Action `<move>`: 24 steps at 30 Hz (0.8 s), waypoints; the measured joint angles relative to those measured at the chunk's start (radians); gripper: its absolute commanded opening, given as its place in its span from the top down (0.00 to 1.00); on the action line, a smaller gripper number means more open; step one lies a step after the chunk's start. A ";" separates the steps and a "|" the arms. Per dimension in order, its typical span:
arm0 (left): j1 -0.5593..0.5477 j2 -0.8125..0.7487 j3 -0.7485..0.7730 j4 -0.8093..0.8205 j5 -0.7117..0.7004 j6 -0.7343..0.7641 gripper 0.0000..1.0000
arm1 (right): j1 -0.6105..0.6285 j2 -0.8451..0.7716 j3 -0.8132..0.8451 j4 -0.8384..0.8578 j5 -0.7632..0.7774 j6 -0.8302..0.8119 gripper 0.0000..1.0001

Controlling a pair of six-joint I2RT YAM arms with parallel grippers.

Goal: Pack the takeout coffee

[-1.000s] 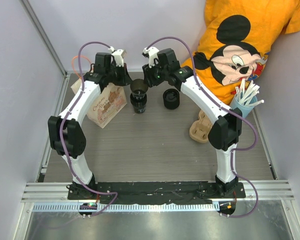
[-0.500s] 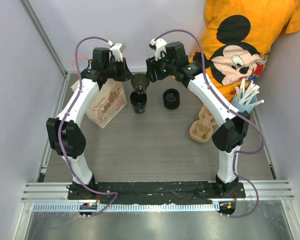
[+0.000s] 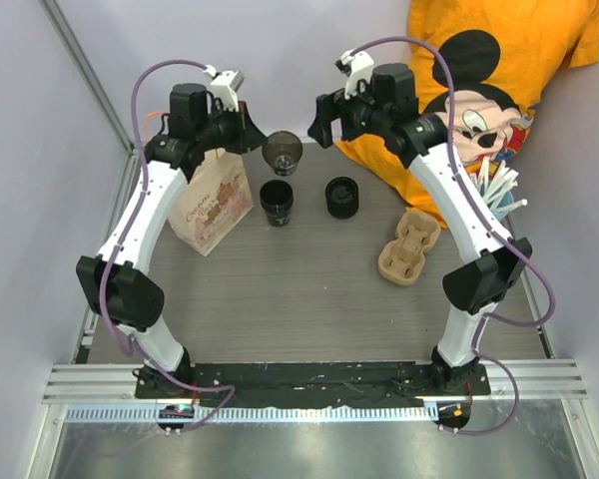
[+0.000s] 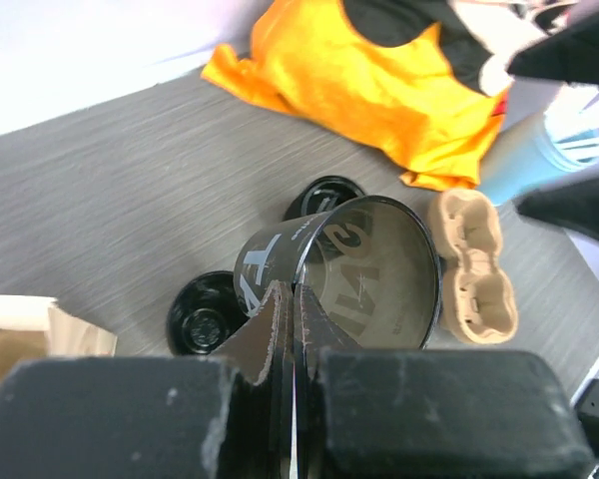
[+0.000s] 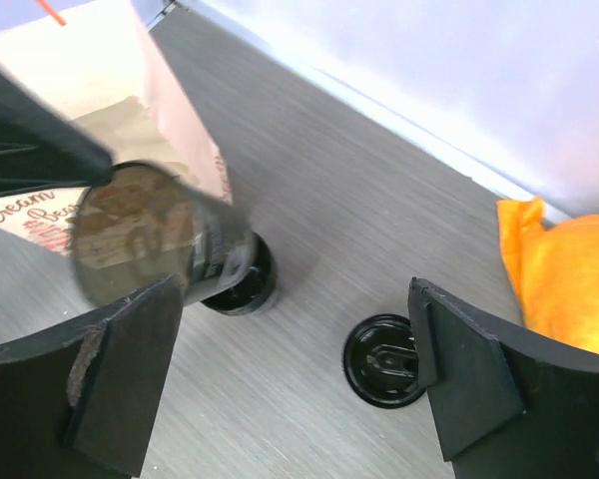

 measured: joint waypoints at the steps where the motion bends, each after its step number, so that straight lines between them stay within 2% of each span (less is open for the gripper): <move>1: -0.006 -0.012 0.000 -0.001 0.001 0.002 1.00 | -0.011 -0.008 -0.002 0.000 -0.003 0.002 0.00; 9: -0.097 -0.072 0.001 -0.053 0.044 0.051 1.00 | -0.105 -0.112 -0.103 0.013 -0.032 0.008 0.00; 14: -0.197 -0.114 -0.022 -0.119 0.054 0.117 1.00 | -0.164 -0.132 -0.169 0.034 -0.047 0.026 0.00; 20: -0.314 -0.197 -0.183 -0.171 0.054 0.202 1.00 | -0.181 -0.132 -0.266 0.043 0.005 0.021 0.04; 24: -0.318 -0.212 -0.328 -0.163 0.051 0.222 1.00 | -0.180 -0.129 -0.294 0.053 0.035 0.013 0.06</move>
